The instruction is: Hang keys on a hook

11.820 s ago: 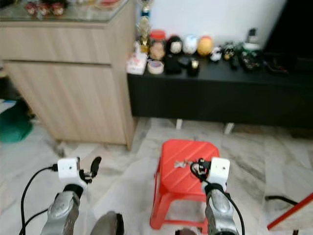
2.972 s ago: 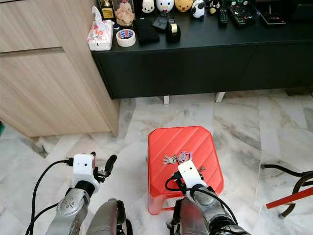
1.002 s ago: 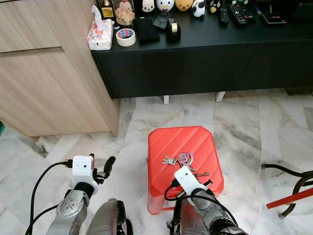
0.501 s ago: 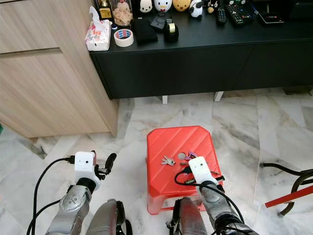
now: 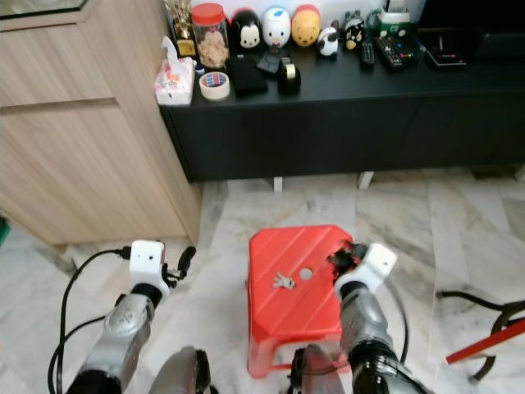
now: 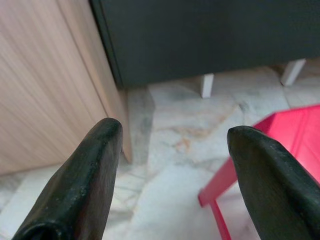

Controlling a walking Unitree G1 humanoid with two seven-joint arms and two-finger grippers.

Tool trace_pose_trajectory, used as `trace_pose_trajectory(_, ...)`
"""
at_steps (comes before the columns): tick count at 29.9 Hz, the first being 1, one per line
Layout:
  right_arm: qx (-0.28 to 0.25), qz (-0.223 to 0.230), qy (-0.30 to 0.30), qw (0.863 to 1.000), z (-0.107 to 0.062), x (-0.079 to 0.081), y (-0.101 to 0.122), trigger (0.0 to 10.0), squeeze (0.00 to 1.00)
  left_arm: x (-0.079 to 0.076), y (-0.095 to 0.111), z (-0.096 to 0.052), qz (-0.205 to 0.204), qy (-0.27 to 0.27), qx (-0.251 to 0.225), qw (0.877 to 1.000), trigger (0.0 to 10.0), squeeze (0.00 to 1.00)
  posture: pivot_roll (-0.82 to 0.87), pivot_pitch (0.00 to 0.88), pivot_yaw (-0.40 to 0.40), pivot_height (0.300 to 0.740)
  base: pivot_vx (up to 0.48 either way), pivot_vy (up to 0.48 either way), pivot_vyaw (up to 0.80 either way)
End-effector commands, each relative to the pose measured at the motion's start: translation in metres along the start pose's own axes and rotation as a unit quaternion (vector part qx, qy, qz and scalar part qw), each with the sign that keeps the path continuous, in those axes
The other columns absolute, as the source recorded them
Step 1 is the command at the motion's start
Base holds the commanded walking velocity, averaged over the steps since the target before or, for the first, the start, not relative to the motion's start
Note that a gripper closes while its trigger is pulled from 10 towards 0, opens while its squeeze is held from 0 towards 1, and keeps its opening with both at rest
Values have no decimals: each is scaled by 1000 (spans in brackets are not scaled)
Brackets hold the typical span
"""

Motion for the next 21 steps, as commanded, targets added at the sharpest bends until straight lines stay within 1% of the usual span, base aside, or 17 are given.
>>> trace_pose_trajectory(1, 3, 46, 3, 999, 0, 2, -3, 0, 0, 3, -4, -1, 4, 3, 7, 1000, 10000, 0, 20, 30, 23, 646, 0, 0, 0)
trace_pose_trajectory(3, 14, -16, 36, 999, 1, 12, -7, 0, 0, 2, -3, 2, 11, -1, 4, 1000, 10000, 0, 19, 17, 29, 646, 0, 0, 0)
trace_pose_trajectory(4, 16, -37, 45, 998, 1, 15, -8, 0, 0, 1, -3, 3, 12, -2, 3, 1000, 10000, 0, 19, 17, 29, 646, 0, 0, 0)
trace_pose_trajectory(6, 13, -62, 52, 997, 2, 18, -8, 0, 0, -1, -2, 5, 19, -7, 1, 1000, 10000, 0, 20, 2, 30, 646, 0, 0, 0)
trace_pose_trajectory(7, 13, -62, 52, 997, 2, 18, -8, 0, 0, -1, -2, 5, 19, -7, 1, 1000, 10000, 0, 20, 2, 30, 646, 0, 0, 0)
trace_pose_trajectory(8, 13, -108, 44, 993, 2, 18, -6, 0, 0, -2, -1, 6, 22, -10, -2, 1000, 10000, 0, 19, 0, 28, 646, 0, 0, 0)
trace_pose_trajectory(9, 13, -136, 40, 990, 2, 17, -5, 0, 0, -2, -1, 6, 22, -10, -2, 1000, 10000, 0, 19, 0, 28, 646, 0, 0, 0)
trace_pose_trajectory(11, 30, -211, 33, 977, 2, 16, -7, 0, 0, -2, -2, 7, 24, -11, -1, 1000, 10000, 0, 17, 0, 28, 646, 0, 0, 0)
trace_pose_trajectory(12, 52, -322, 0, 945, 1, 8, -9, 1725, 0, -3, -2, 7, 26, -12, -1, 1000, 10000, 0, 16, 0, 28, 646, 0, 0, 0)
trace_pose_trajectory(13, 52, -322, 0, 945, 1, 8, -9, 1725, 0, -3, -2, 7, 26, -12, -1, 1000, 10000, 0, 16, 0, 28, 646, 0, 0, 0)
trace_pose_trajectory(14, 49, -265, -11, 963, 2, 6, -8, 0, 0, -3, -3, 6, 28, -13, -1, 1000, 10000, 0, 16, 0, 28, 646, 0, 0, 0)
trace_pose_trajectory(15, 40, -146, -20, 988, 4, 7, -5, 0, 0, -3, -3, 6, 29, -14, -1, 999, 10000, 0, 17, 0, 27, 646, 0, 0, 0)
trace_pose_trajectory(16, 29, -7, -32, 999, 5, 6, -1, 0, 0, -3, -4, 6, 31, -15, -1, 999, 10000, 0, 19, 0, 32, 646, 0, 0, 0)
trace_pose_trajectory(17, 27, 58, -31, 997, 5, 5, -1, 2235, 0, -3, -4, 6, 33, -16, 0, 999, 10000, 0, 13, 0, 33, 646, 0, 0, 0)
trace_pose_trajectory(18, 31, 51, -28, 998, 4, 3, -1, 4078, 0, -3, -5, 5, 34, -17, 0, 999, 10000, 0, 9, 0, 38, 646, 0, 0, 0)
trace_pose_trajectory(19, 27, -32, -5, 999, 3, 6, -3, 10000, 0, -3, -6, 5, 36, -19, 1, 999, 10000, 0, 11, 0, 37, 646, 0, 0, 0)
trace_pose_trajectory(21, 27, -37, 3, 999, 3, 8, -4, 10000, 0, -3, -6, 5, 37, -20, 1, 999, 10000, 0, 11, 0, 37, 646, 0, 0, 0)
Point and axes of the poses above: a point about 5 cm out from each wrist's last joint towards the gripper, its own z axis pointing out of the wrist towards the gripper, its own y axis along the axis of the wrist's last joint, x = y × z, the point moved 1 cm from there along z, pointing out of the wrist towards the gripper, and after that the axes turned 1 degree about z, right-handed, at the moved point
